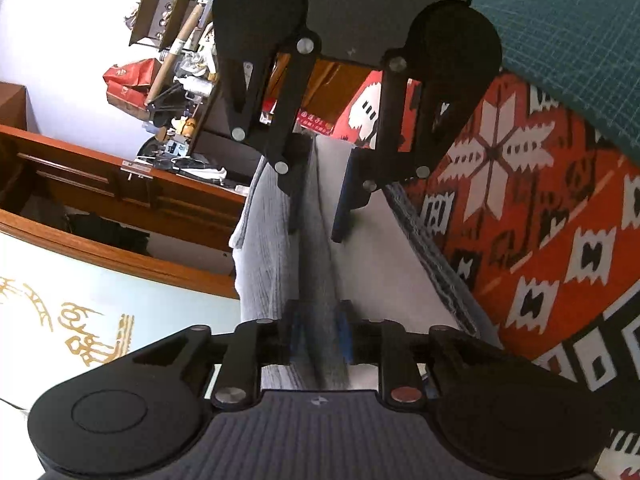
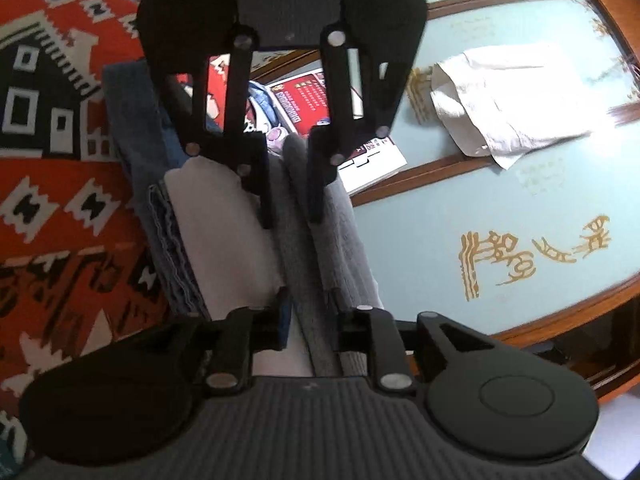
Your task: Fold clothes
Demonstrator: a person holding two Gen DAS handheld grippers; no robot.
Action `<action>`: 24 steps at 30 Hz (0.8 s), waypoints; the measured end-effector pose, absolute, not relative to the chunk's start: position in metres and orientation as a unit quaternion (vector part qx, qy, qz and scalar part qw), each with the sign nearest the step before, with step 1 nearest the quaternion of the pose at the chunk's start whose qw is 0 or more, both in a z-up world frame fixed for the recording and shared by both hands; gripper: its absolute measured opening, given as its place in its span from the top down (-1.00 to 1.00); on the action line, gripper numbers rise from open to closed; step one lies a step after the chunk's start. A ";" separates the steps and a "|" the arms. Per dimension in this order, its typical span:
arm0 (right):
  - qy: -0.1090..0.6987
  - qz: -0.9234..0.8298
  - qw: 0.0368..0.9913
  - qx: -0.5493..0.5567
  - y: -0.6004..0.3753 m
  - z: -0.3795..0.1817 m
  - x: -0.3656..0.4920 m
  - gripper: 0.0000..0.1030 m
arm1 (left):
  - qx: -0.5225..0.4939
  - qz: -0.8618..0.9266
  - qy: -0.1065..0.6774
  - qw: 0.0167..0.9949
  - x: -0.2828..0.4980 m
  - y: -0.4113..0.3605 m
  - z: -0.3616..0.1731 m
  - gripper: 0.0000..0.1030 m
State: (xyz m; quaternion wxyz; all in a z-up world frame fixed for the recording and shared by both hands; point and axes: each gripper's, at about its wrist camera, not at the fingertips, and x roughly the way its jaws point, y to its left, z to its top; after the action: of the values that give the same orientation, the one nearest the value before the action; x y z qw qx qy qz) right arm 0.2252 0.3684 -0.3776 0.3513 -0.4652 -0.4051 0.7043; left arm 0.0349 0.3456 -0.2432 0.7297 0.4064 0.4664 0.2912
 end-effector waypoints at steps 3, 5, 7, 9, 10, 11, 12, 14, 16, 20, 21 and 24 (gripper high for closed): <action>-0.411 0.701 0.347 -0.467 0.363 -0.383 0.227 0.54 | 0.419 0.296 0.464 0.722 0.034 0.344 -0.246 0.48; -0.413 0.702 0.344 -0.467 0.367 -0.384 0.224 0.54 | 0.424 0.301 0.463 0.718 0.033 0.344 -0.248 0.44; -0.418 0.703 0.339 -0.465 0.366 -0.387 0.221 0.54 | 0.428 0.304 0.464 0.714 0.032 0.344 -0.250 0.45; -0.425 0.704 0.333 -0.462 0.364 -0.389 0.216 0.54 | 0.425 0.304 0.467 0.713 0.030 0.345 -0.252 0.62; -0.427 0.704 0.331 -0.460 0.363 -0.390 0.213 0.54 | 0.419 0.305 0.467 0.716 0.029 0.345 -0.251 0.83; -0.429 0.704 0.330 -0.460 0.363 -0.392 0.211 0.54 | 0.414 0.305 0.467 0.719 0.028 0.346 -0.250 0.86; -0.431 0.704 0.330 -0.458 0.363 -0.393 0.208 0.54 | 0.408 0.306 0.467 0.723 0.028 0.346 -0.249 0.86; -0.435 0.702 0.329 -0.457 0.364 -0.396 0.203 0.54 | 0.396 0.308 0.464 0.730 0.027 0.346 -0.245 0.88; -0.436 0.703 0.331 -0.454 0.371 -0.396 0.198 0.54 | 0.394 0.308 0.461 0.733 0.026 0.346 -0.243 0.88; -0.437 0.705 0.332 -0.449 0.368 -0.401 0.194 0.64 | 0.393 0.305 0.457 0.737 0.024 0.345 -0.240 0.88; -0.439 0.704 0.332 -0.449 0.368 -0.402 0.193 0.78 | 0.392 0.305 0.456 0.738 0.023 0.345 -0.240 0.88; -0.442 0.697 0.337 -0.453 0.371 -0.406 0.195 0.84 | 0.393 0.303 0.456 0.738 0.021 0.344 -0.240 0.88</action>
State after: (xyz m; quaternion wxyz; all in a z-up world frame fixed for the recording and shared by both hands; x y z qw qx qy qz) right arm 0.1949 0.3711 -0.4056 0.3370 -0.4532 -0.4416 0.6971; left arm 0.0212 0.3440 -0.2398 0.7384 0.3930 0.4564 0.3033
